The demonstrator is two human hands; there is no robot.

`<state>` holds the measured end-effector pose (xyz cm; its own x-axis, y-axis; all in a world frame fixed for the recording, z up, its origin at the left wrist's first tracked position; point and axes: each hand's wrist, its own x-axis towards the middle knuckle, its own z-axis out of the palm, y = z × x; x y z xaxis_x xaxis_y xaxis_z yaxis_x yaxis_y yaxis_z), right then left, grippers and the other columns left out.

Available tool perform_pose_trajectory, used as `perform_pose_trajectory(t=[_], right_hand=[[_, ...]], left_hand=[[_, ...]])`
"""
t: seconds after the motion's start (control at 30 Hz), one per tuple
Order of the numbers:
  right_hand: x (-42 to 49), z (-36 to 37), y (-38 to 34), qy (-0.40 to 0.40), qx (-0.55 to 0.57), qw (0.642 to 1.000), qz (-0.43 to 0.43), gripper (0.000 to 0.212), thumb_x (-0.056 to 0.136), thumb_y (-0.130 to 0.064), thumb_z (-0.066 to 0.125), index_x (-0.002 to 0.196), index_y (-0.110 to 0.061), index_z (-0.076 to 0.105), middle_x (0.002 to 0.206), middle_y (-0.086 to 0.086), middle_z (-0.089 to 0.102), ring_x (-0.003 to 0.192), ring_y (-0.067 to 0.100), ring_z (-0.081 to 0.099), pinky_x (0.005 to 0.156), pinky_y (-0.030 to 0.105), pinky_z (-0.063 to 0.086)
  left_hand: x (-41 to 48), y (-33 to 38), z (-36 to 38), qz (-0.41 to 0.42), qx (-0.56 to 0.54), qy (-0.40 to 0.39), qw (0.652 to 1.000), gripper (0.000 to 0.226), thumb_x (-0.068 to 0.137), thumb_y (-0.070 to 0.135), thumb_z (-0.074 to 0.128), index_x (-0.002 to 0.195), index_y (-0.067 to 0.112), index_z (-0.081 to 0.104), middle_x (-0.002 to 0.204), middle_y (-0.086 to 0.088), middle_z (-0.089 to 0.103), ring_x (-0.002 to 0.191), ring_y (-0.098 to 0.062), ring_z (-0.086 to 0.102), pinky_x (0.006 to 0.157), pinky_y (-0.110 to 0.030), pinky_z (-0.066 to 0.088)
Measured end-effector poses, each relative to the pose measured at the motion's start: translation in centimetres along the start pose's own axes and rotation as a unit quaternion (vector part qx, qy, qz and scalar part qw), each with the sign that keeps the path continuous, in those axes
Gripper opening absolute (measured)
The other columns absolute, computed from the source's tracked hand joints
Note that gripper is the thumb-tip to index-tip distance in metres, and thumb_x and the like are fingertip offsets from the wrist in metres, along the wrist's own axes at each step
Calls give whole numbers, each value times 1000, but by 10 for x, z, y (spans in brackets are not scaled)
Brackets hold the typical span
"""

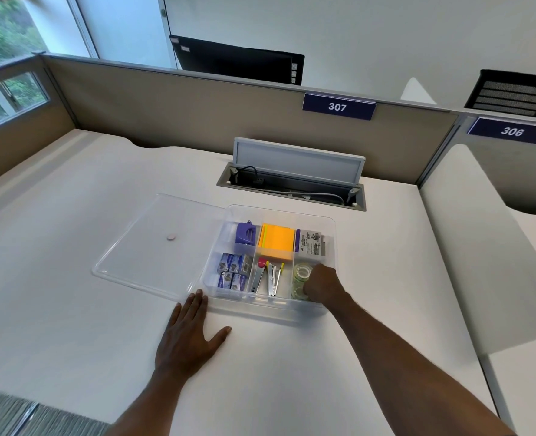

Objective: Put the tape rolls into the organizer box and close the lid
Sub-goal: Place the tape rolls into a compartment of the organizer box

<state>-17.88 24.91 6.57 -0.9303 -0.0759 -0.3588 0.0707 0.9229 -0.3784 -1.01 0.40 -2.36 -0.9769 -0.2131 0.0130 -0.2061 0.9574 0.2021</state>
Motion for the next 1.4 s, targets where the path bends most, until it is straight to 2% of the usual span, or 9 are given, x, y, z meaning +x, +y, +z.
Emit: perform_pose_trajectory(t=[0.43,0.87,1.07,1.13,1.23,1.33,1.37,1.4], right_hand=[[-4,-3,-2,-6,7,1000,2,41,76,-14,71,111,3,58,112,18,68,104,31,65,79,27,51],[-8,-3,-8,1,-27,1000,-8,34,79,-12,65,109,3,60,112,20,67,102,33,66,80,30,53],[-19,-15,-23,110,-44,992,-48,27,86,-11,53,109,-2,63,110,19,67,98,35,67,81,35,55],[-21,-24,-35,136,-36,987,-74,23,86,-9,52,105,-1,64,106,19,68,97,35,67,80,36,56],[-23,-34,-58,121,3,988,-96,19,83,-8,57,97,3,63,98,21,68,93,35,66,77,35,55],[-21,-33,-72,84,57,992,-70,15,83,-11,53,86,1,61,72,7,58,69,25,59,56,21,44],[-20,-30,-75,72,68,993,-69,17,84,-11,51,88,2,62,69,4,54,64,21,55,55,19,41],[-20,-26,-81,68,73,992,-81,19,86,-11,49,91,2,63,73,6,57,67,22,56,58,20,42]], left_hand=[[0,0,-1,2,-7,0,1000,99,78,79,21,148,10,18,158,-3,16,145,-11,9,119,-33,8],[1,0,0,0,-11,-4,1000,99,78,80,19,148,10,17,157,-2,15,145,-10,8,119,-33,7],[0,0,-1,-2,-20,-10,1000,98,78,80,20,148,11,17,158,-2,15,145,-10,7,119,-33,7],[0,2,-1,-3,-22,-9,1000,97,79,80,19,148,12,16,158,-1,15,144,-8,5,119,-32,6],[-1,0,0,-6,-25,-5,1000,97,79,80,18,149,13,14,158,1,13,144,-6,2,119,-31,4],[0,1,-1,-3,-31,-2,1000,96,79,80,20,149,13,15,157,2,10,144,-8,3,119,-30,1],[0,1,-1,0,-34,-2,999,94,80,78,21,149,13,16,156,3,9,145,-8,4,119,-29,0],[0,2,-1,4,-35,-3,999,92,82,76,21,149,14,17,156,3,9,145,-8,4,118,-28,-2]])
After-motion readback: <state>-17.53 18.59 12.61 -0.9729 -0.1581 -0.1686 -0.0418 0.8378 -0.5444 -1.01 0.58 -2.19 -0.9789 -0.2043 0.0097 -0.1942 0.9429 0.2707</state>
